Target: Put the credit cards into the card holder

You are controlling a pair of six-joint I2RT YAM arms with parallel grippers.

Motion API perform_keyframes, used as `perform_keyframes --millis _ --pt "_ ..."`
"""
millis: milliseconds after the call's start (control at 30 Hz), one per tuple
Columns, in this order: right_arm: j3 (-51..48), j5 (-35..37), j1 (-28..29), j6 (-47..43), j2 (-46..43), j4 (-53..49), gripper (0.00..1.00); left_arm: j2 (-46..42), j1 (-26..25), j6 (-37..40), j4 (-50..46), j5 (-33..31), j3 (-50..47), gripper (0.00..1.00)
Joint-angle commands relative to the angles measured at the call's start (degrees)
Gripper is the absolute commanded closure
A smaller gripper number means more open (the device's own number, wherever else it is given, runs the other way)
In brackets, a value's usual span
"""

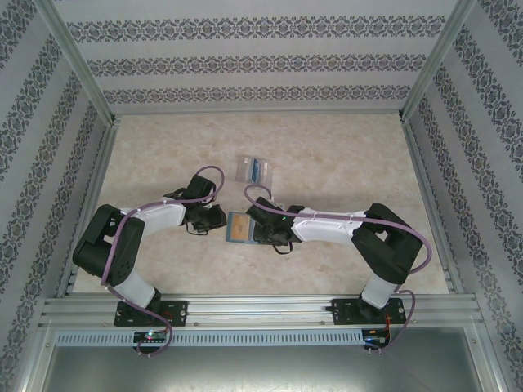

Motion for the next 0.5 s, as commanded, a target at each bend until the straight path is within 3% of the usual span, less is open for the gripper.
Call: perform_keyframes --millis 0,333,467 --pt "1.5 -0.3 0.9 -0.6 0.6 -0.1 0.7 3.7 -2.5 -1.0 7.3 6.4 -2.0 0.79" --pt "1.1 -0.2 0.9 -0.6 0.7 0.3 0.77 4.6 -2.5 -0.9 7.4 6.9 -1.3 0.79" --pt "1.2 0.2 1.0 0.4 0.7 -1.0 0.68 4.7 -2.5 -0.8 7.3 7.0 -1.3 0.79"
